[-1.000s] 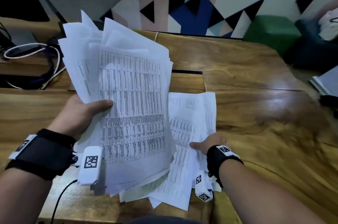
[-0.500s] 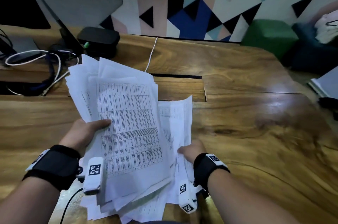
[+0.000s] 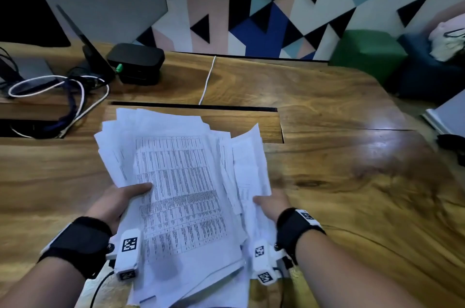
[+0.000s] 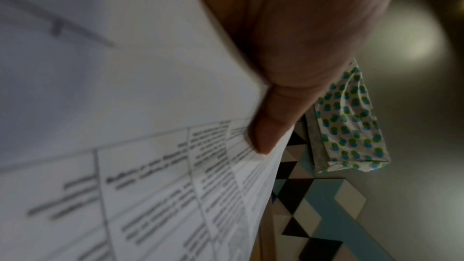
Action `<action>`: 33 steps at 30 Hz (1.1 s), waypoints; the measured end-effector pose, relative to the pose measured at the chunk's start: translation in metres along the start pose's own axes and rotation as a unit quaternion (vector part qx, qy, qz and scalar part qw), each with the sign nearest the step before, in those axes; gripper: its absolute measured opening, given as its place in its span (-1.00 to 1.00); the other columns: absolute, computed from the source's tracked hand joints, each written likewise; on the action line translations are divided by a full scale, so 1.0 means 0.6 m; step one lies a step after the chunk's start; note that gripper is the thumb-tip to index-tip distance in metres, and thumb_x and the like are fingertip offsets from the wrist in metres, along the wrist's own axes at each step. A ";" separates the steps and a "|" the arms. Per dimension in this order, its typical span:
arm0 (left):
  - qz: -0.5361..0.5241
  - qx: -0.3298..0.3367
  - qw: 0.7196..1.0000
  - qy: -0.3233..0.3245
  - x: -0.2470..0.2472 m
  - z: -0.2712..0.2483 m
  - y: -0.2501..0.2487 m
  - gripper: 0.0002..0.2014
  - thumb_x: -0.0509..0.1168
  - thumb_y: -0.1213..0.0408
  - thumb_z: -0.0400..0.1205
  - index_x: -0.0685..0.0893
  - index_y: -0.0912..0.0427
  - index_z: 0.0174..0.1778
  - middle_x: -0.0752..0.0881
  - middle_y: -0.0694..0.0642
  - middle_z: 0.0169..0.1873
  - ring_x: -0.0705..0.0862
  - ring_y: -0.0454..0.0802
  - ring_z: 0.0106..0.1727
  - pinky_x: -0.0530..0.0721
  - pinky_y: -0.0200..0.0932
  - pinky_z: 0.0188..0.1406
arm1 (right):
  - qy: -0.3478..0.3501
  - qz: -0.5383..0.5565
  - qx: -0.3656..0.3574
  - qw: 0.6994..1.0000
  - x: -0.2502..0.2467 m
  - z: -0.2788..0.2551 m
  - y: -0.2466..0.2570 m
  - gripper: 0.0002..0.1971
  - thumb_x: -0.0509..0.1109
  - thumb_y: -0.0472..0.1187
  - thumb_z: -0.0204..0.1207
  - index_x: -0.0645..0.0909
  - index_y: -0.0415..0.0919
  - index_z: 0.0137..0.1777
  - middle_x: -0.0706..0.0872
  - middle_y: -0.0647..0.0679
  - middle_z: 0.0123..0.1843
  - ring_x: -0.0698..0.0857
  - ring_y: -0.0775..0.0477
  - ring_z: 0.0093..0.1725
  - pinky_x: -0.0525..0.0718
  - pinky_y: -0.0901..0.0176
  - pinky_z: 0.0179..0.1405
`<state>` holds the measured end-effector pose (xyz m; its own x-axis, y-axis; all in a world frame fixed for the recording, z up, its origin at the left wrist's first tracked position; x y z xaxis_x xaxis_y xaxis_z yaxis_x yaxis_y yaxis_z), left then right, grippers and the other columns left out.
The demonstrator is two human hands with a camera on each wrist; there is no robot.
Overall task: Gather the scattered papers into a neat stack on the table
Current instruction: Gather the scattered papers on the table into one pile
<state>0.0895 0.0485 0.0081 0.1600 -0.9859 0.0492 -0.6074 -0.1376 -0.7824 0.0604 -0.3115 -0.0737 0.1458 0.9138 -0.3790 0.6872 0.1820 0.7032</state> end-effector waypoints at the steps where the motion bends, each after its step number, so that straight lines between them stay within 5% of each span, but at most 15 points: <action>1: -0.017 -0.005 1.000 0.018 0.007 -0.008 -0.006 -0.70 0.35 0.49 0.52 0.68 0.43 0.18 0.80 0.44 0.00 0.84 0.30 -0.22 0.65 0.41 0.17 | -0.020 -0.015 -0.018 1.000 -0.025 0.005 -0.001 -0.80 0.43 -0.37 0.42 0.74 -0.32 0.04 0.80 -0.14 -0.05 0.76 -0.12 -0.07 0.69 0.12 -0.07; 4: -0.077 -0.015 0.993 0.092 0.040 -0.037 -0.027 -0.68 0.30 0.41 0.48 0.75 0.39 0.12 0.81 0.42 -0.01 0.84 0.31 -0.17 0.74 0.42 -0.07 | -0.080 -0.086 -0.049 0.992 -0.127 0.017 -0.016 -0.77 0.33 -0.39 0.42 0.72 -0.29 0.03 0.81 -0.18 -0.02 0.76 -0.19 -0.03 0.72 0.04 -0.02; 8: -0.126 -0.023 0.981 0.144 0.072 -0.041 -0.039 -0.68 0.26 0.33 0.51 0.79 0.29 0.11 0.84 0.34 -0.04 0.85 0.26 -0.15 0.80 0.30 -0.18 | -0.195 -0.127 -0.092 0.968 -0.262 -0.016 0.001 -0.87 0.26 -0.42 0.56 0.59 -0.23 -0.02 0.69 -0.26 -0.09 0.66 -0.28 -0.08 0.48 0.12 -0.14; 11: -0.079 -0.062 0.993 0.069 0.063 0.001 0.007 -0.68 0.26 0.39 0.58 0.68 0.32 0.24 0.84 0.33 -0.07 0.85 0.24 -0.23 0.77 0.34 -0.14 | -0.263 -0.107 -0.122 0.951 -0.321 -0.041 0.023 -0.91 0.20 -0.39 0.62 0.50 -0.24 -0.04 0.60 -0.24 -0.17 0.51 -0.22 -0.28 0.39 0.11 -0.32; 14: 0.019 -0.073 0.997 -0.013 0.039 0.036 0.071 -0.70 0.42 0.38 0.54 0.68 0.47 0.13 0.84 0.33 -0.23 0.81 0.21 -0.36 0.83 0.11 -0.32 | -0.312 -0.045 -0.163 0.935 -0.361 -0.067 0.053 -0.92 0.22 -0.38 0.63 0.52 -0.23 -0.01 0.60 -0.21 -0.15 0.52 -0.18 -0.19 0.41 0.12 -0.20; 16: 0.087 -0.068 0.993 -0.047 0.030 0.055 0.103 -0.52 0.60 0.30 0.35 0.70 0.48 0.11 0.81 0.30 -0.08 0.78 0.18 -0.25 0.74 0.02 -0.06 | -0.334 0.007 -0.189 0.923 -0.385 -0.081 0.073 -0.89 0.25 -0.38 0.62 0.59 -0.29 0.07 0.62 -0.20 -0.12 0.57 -0.15 -0.12 0.43 0.15 -0.10; 19: 0.153 -0.033 0.982 -0.102 0.024 0.060 0.110 -0.67 0.53 0.46 0.42 0.69 0.43 0.08 0.74 0.28 0.02 0.69 0.14 -0.18 0.61 0.04 0.09 | -0.368 0.058 -0.225 0.900 -0.421 -0.105 0.116 -0.87 0.28 -0.35 0.57 0.60 -0.32 0.06 0.64 -0.18 -0.14 0.62 -0.11 -0.11 0.48 0.14 -0.10; 22: 0.216 -0.018 0.970 -0.110 0.019 0.078 0.116 -0.56 0.55 0.40 0.40 0.67 0.47 0.16 0.74 0.34 0.10 0.70 0.25 0.02 0.61 0.03 0.12 | -0.345 0.119 -0.296 0.883 -0.435 -0.132 0.168 -0.95 0.29 -0.33 0.58 0.58 -0.25 -0.03 0.66 -0.02 -0.27 0.67 0.32 -0.35 0.62 0.37 -0.33; 24: 0.238 -0.010 0.966 -0.095 0.031 0.074 0.107 -0.66 0.51 0.44 0.44 0.68 0.45 0.11 0.75 0.33 0.03 0.71 0.25 0.01 0.61 0.00 0.08 | -0.298 0.157 -0.315 0.887 -0.433 -0.132 0.191 -0.95 0.33 -0.33 0.61 0.58 -0.22 0.03 0.69 0.12 -0.26 0.67 0.43 -0.41 0.65 0.43 -0.33; 27: 0.232 0.007 0.970 -0.067 0.052 0.063 0.092 -0.76 0.43 0.54 0.47 0.70 0.41 0.05 0.78 0.32 -0.09 0.74 0.23 -0.06 0.65 0.00 0.03 | -0.219 0.215 -0.311 0.900 -0.426 -0.124 0.209 -0.82 0.43 -0.27 0.56 0.64 -0.21 0.14 0.82 0.05 -0.11 0.80 0.12 -0.11 0.76 0.07 0.01; 31: 0.196 -0.008 0.980 -0.012 0.071 0.065 0.093 -0.68 0.46 0.51 0.41 0.70 0.37 0.10 0.80 0.32 -0.07 0.77 0.26 -0.07 0.69 -0.05 -0.17 | -0.115 0.284 -0.246 0.919 -0.394 -0.086 0.203 -0.69 0.34 -0.37 0.59 0.57 -0.39 0.32 0.77 -0.28 0.19 0.76 -0.29 0.17 0.73 -0.24 0.14; 33: 0.178 -0.018 0.984 0.009 0.079 0.070 0.100 -0.61 0.49 0.49 0.35 0.71 0.39 0.12 0.82 0.36 -0.06 0.79 0.34 -0.06 0.77 0.13 -0.08 | -0.092 0.271 -0.207 0.936 -0.362 -0.066 0.191 -0.74 0.34 -0.41 0.58 0.60 -0.45 0.24 0.73 -0.41 0.19 0.73 -0.41 0.18 0.66 -0.37 0.23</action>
<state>0.0936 -0.0025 -0.0626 -0.0824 -0.9736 -0.2129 -0.6499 0.2144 -0.7291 0.0792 -0.4746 0.1132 0.5391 0.8417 0.0307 0.1486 -0.1310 0.9802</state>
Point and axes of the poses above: each hand's wrist, its own z-axis towards the middle knuckle, its own x-axis out of the palm, y = z × x, the point moved 7 cm from there along z, towards the middle knuckle
